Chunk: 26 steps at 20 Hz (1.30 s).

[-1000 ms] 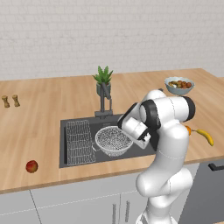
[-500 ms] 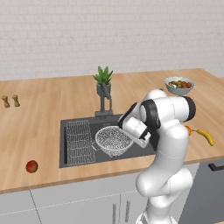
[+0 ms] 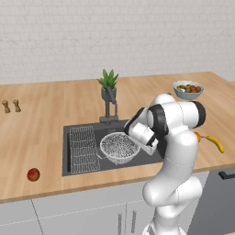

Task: Put the colander in the sink, put the orange, apple, banana in the colander, and turn on the sink faucet and pour water over the colander.

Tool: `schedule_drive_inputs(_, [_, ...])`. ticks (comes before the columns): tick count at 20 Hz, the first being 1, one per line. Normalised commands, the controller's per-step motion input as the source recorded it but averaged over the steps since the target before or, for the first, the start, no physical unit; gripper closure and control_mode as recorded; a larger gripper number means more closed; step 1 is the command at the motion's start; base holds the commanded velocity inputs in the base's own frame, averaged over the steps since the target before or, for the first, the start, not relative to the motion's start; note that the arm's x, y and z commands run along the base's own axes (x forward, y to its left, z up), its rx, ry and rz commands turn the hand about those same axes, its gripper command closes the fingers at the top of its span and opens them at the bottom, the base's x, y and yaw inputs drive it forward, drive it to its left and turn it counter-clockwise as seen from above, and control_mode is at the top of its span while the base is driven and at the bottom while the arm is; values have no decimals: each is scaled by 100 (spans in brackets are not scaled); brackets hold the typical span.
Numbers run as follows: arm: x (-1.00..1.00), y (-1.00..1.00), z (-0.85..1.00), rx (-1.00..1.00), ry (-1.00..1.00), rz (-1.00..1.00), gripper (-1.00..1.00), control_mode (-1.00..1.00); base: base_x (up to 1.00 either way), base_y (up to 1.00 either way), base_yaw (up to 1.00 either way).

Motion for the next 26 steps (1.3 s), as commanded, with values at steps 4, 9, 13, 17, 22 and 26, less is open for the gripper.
schedule_drive_inputs(4, [-8,0,39,0,0,0,-100,-100,0,0,0])
schedule_drive_inputs(9, [-38,-10,70,0,0,0,-100,-100,0,0,0])
schedule_drive_inputs(13, [-46,-33,77,0,3,4,-100,-100,0,0,0])
schedule_drive_inputs(17, [-39,-43,96,0,12,7,-100,-100,0,0,0])
schedule_drive_inputs(22, [-20,-39,92,0,14,6,-100,-100,0,0,0])
schedule_drive_inputs(26, [-29,-39,74,-1,15,9,-100,-100,0,0,0])
